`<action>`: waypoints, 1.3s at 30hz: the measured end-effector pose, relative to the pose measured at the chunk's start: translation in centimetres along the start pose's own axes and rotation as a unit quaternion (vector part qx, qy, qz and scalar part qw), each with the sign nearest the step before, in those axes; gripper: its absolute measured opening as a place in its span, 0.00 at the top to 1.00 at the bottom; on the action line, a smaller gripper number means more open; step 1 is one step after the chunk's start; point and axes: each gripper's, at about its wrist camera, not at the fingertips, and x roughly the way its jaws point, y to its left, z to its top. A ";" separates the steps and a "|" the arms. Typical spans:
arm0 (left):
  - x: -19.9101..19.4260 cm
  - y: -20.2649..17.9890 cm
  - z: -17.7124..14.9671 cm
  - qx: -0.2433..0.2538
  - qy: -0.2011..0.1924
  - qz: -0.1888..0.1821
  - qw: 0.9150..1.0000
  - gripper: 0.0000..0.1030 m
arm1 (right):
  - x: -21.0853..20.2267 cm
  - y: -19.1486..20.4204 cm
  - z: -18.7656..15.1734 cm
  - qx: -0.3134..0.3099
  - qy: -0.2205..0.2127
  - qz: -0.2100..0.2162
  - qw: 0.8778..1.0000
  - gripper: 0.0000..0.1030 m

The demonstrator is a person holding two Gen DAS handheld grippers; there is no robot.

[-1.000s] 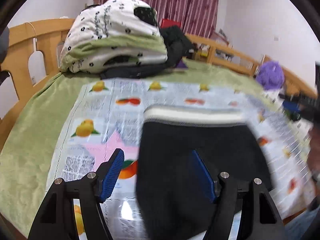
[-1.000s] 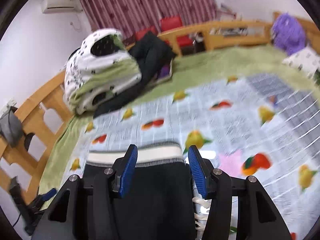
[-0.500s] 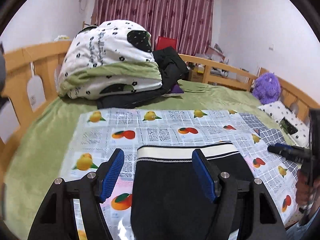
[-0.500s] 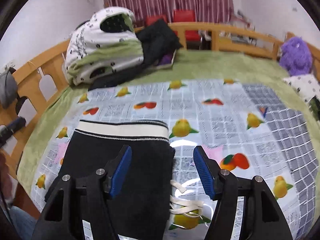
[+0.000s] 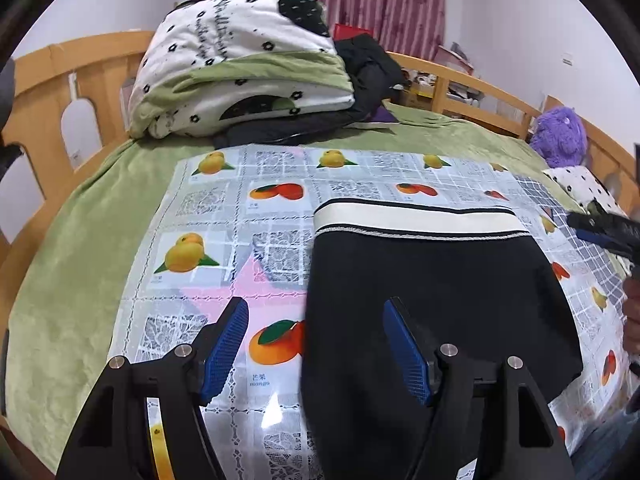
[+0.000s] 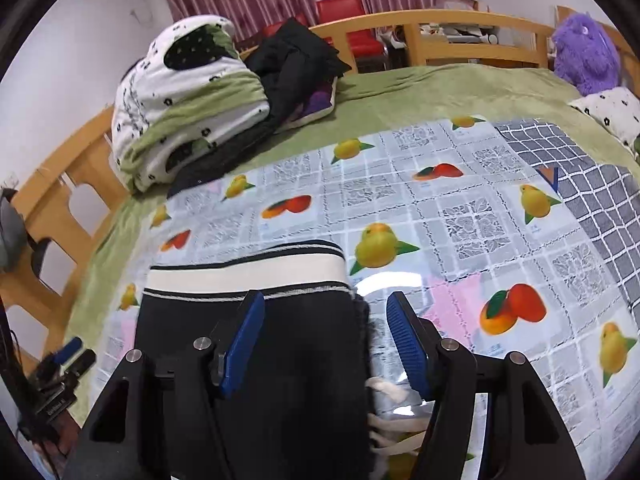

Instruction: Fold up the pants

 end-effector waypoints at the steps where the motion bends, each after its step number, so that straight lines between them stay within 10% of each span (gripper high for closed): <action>1: 0.1 0.2 0.0 -0.006 0.003 -0.006 1.000 0.34 | -0.1 0.3 -0.3 -0.012 0.002 -0.005 1.000 0.38; 14: -2.9 1.2 -9.9 0.103 0.068 -0.100 0.987 0.34 | -1.2 -0.3 -7.9 -0.081 0.071 -0.001 0.994 0.39; 19: -2.2 1.6 -12.7 0.116 0.093 -0.090 0.985 0.58 | -1.4 -0.1 -10.4 -0.075 0.097 0.018 0.992 0.42; 27: -1.1 -0.8 -11.9 0.120 0.077 -0.085 0.986 0.63 | -0.1 1.0 -12.5 -0.093 0.119 -0.001 0.989 0.43; 29: -0.6 -1.3 -11.7 0.106 0.074 -0.075 0.989 0.82 | 0.1 0.8 -12.6 -0.088 0.117 0.000 0.989 0.44; 33: -3.0 0.7 -10.8 0.062 0.001 -0.062 0.996 0.89 | -1.4 0.1 -12.3 -0.085 0.085 0.004 0.993 0.85; 39: -0.2 0.4 -13.2 0.094 0.071 -0.024 0.993 0.85 | 0.3 0.7 -14.3 -0.121 0.132 -0.011 0.984 0.84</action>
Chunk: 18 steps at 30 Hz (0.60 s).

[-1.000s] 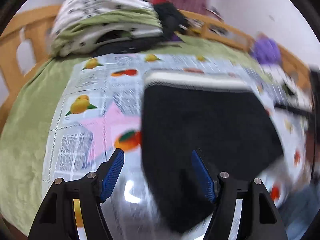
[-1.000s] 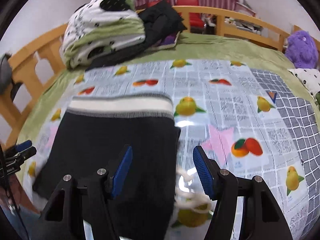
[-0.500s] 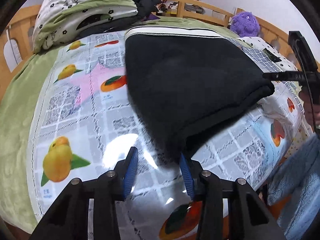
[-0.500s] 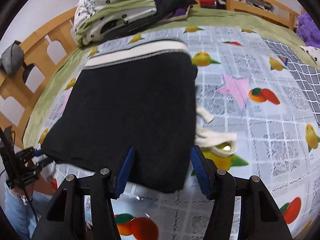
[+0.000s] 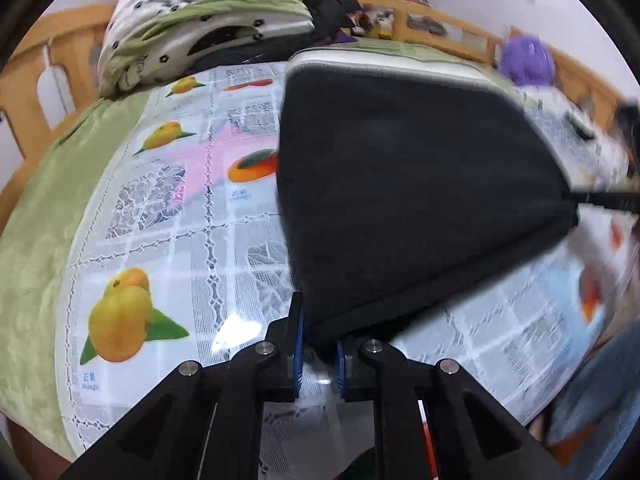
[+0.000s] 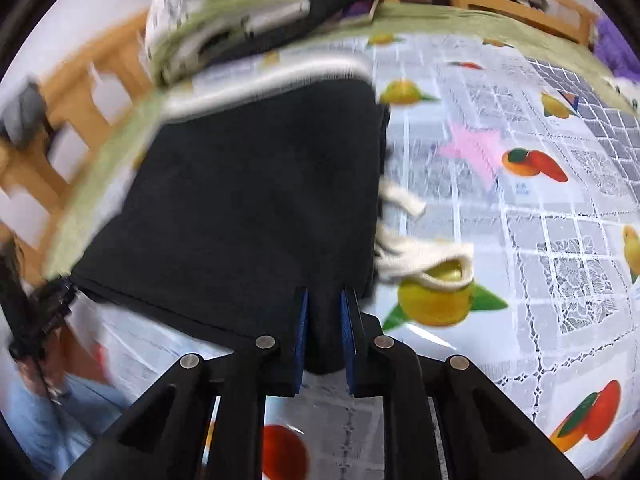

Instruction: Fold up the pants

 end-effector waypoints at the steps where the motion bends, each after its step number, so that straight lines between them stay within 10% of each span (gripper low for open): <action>1: -0.5 -0.3 0.1 0.012 0.003 -0.001 1.000 0.85 | -0.1 0.3 0.0 -0.012 0.001 -0.006 1.000 0.81; 12: -5.8 3.6 4.7 -0.081 -0.073 -0.132 0.985 0.75 | -3.7 -1.2 1.4 0.020 -0.081 0.042 0.996 0.77; 18: 1.0 0.1 5.0 -0.052 0.043 -0.093 0.993 0.75 | -0.3 0.5 0.8 -0.010 -0.032 0.001 0.999 0.77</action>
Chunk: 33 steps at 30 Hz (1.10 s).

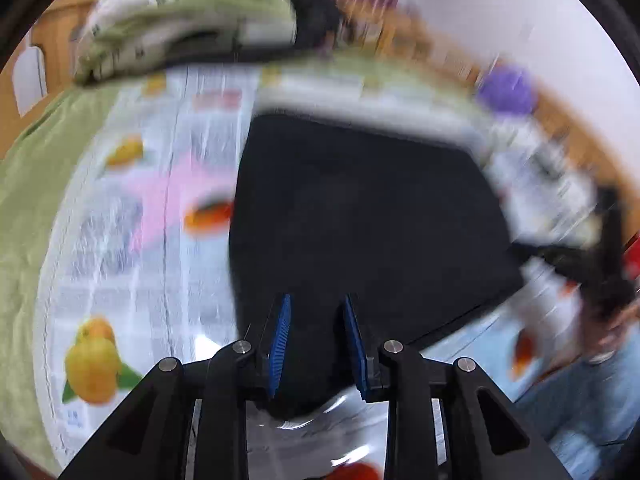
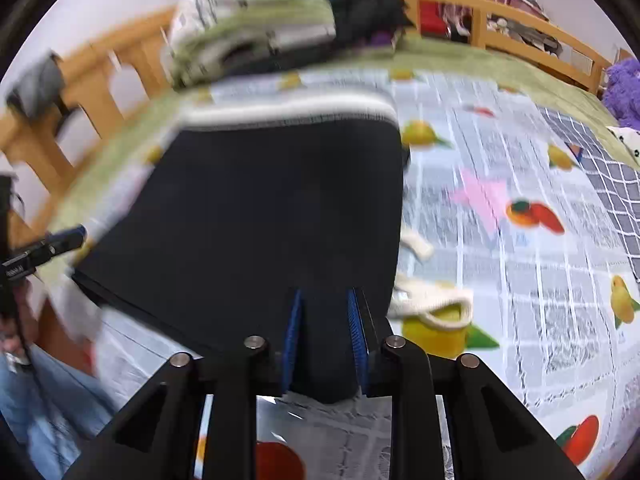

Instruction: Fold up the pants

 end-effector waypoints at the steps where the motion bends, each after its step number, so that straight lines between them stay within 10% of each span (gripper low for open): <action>1: 0.3 -0.1 -0.4 0.000 0.000 0.001 1.000 0.75 | -0.1 0.0 -0.3 0.003 -0.004 0.002 1.000 0.77; 6: -0.9 0.4 1.1 -0.031 0.004 -0.023 0.999 0.74 | -1.6 -0.8 0.7 0.016 0.007 0.025 1.000 0.76; 12: -0.7 1.6 6.6 -0.085 -0.012 -0.014 0.996 0.59 | -3.0 -1.9 6.5 0.031 -0.073 0.006 0.997 0.49; 21: 1.1 2.2 16.3 -0.074 -0.057 0.034 0.995 0.51 | 4.8 -4.6 14.8 0.100 -0.016 0.029 0.994 0.46; 23: 2.2 3.5 16.0 -0.105 -0.065 0.025 0.992 0.51 | 7.3 -4.8 14.5 0.115 0.013 0.032 0.993 0.50; 26: 3.4 4.3 15.5 -0.108 -0.061 0.033 0.992 0.51 | 5.7 -5.1 14.7 0.102 -0.035 0.041 0.993 0.85; 28: 3.7 4.5 15.3 -0.107 -0.064 0.027 0.992 0.51 | 4.1 -7.3 14.8 0.158 -0.051 0.094 0.982 0.86; 33: 3.7 2.8 16.5 -0.086 -0.087 0.000 0.993 0.51 | 7.6 -5.8 13.9 0.093 -0.014 -0.003 0.996 0.77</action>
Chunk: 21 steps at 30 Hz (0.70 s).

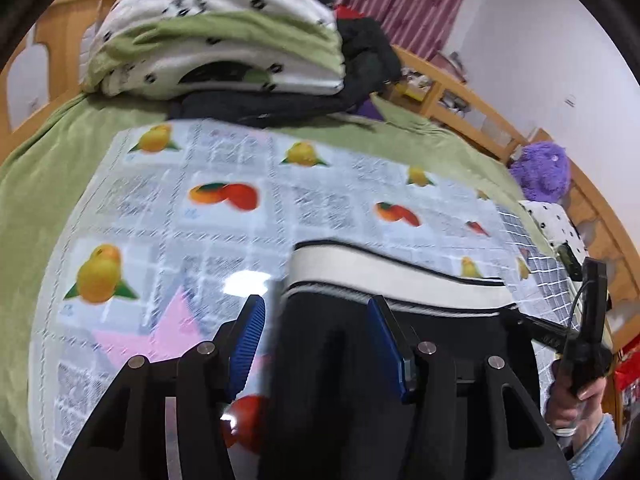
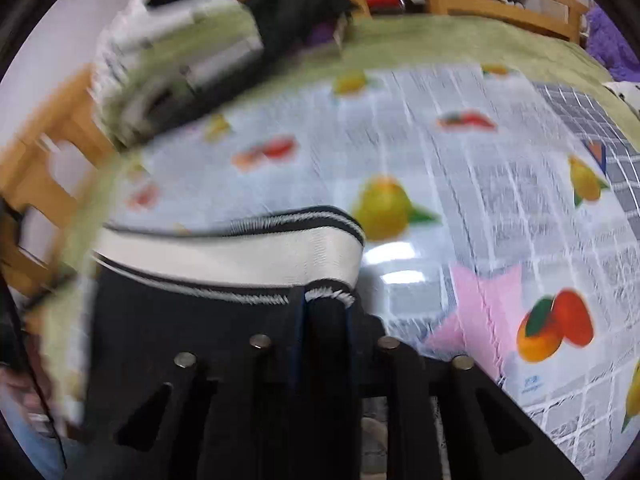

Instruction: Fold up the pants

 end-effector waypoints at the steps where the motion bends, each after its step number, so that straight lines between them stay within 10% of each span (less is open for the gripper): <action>1: 0.3 -0.5 0.2 0.005 0.002 0.000 1.000 0.51 | -0.4 0.3 0.2 -0.013 -0.003 -0.001 1.000 0.74; 13: 4.5 -3.0 0.2 0.023 0.038 0.020 0.999 0.51 | -2.9 0.8 -0.2 -0.036 -0.076 -0.012 0.996 0.65; 21: 5.7 -2.5 -0.3 0.030 0.059 0.018 0.998 0.51 | -0.9 0.5 -0.8 -0.047 -0.042 -0.040 0.997 0.62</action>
